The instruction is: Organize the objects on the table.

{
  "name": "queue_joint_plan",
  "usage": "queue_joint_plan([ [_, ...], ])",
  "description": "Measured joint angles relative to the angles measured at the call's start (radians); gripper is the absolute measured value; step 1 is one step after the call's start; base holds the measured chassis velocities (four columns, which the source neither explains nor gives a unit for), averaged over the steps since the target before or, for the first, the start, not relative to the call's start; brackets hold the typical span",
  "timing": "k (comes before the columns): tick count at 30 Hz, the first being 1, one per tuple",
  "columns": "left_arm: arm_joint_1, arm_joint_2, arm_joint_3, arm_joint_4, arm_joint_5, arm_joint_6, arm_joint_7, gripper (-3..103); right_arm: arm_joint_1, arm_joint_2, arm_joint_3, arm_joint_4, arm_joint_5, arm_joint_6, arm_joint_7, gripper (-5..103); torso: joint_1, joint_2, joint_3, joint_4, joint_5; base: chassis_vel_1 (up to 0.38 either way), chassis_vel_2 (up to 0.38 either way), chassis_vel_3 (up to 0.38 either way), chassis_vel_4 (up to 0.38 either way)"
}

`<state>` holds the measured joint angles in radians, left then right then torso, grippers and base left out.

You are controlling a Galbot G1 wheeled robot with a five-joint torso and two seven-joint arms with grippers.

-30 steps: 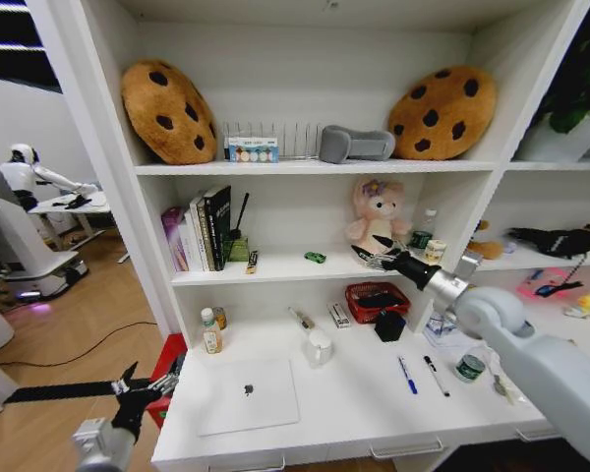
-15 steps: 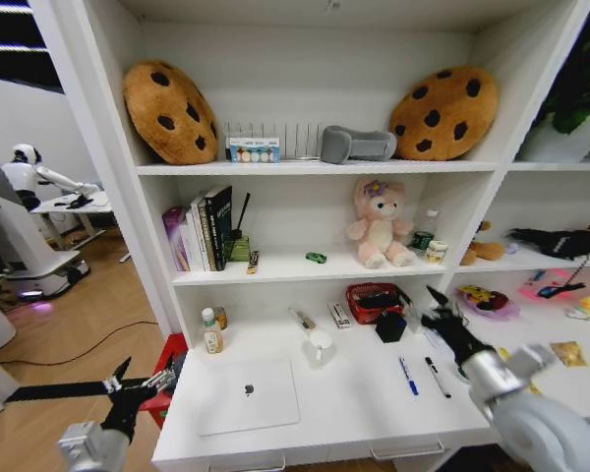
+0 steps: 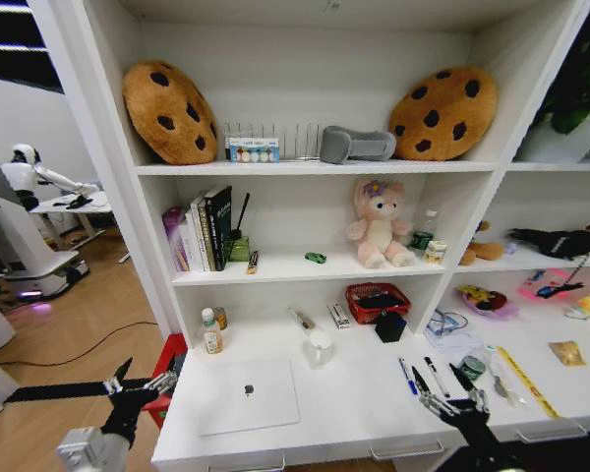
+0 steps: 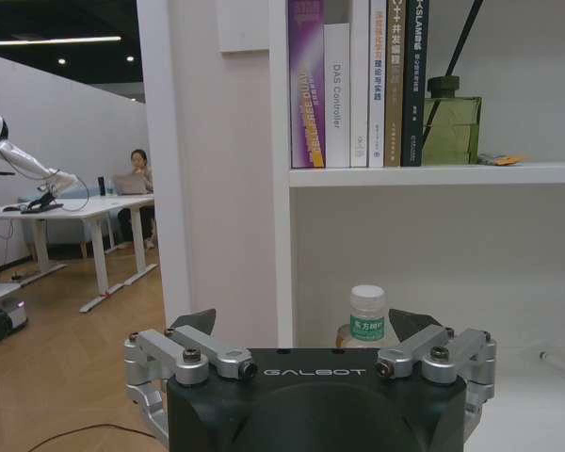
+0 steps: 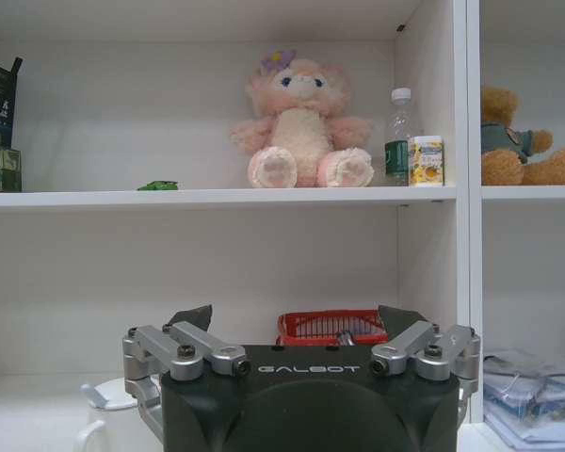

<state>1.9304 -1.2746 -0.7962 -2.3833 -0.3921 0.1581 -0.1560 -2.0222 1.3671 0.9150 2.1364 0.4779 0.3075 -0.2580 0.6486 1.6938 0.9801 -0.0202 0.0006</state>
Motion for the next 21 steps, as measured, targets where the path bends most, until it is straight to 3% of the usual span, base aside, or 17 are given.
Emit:
queue_joint_plan([
  [3, 0.004, 0.0, 0.003, 0.0, 0.007, -0.001, 0.001, 100, -0.009, 0.032, -0.045, -0.005, -0.044, 0.03, 0.008, 93, 0.0, 0.0, 0.0, 0.0, 0.0001, 0.0, 0.0, 0.0, 0.0],
  [6, 0.002, -0.004, 0.003, 0.0, 0.008, -0.001, 0.001, 100, -0.023, 0.041, -0.072, -0.005, -0.07, 0.04, 0.01, 99, 0.0, 0.0, 0.0, -0.0003, 0.0, 0.0, 0.0, 0.0, 0.0],
  [21, 0.01, -0.014, -0.003, -0.007, 0.012, -0.001, 0.003, 100, -0.01, 0.026, -0.084, 0.002, -0.066, 0.033, -0.01, 100, 0.0, 0.0, 0.0, -0.0001, 0.0002, -0.006, -0.005, 0.005, 0.003],
])
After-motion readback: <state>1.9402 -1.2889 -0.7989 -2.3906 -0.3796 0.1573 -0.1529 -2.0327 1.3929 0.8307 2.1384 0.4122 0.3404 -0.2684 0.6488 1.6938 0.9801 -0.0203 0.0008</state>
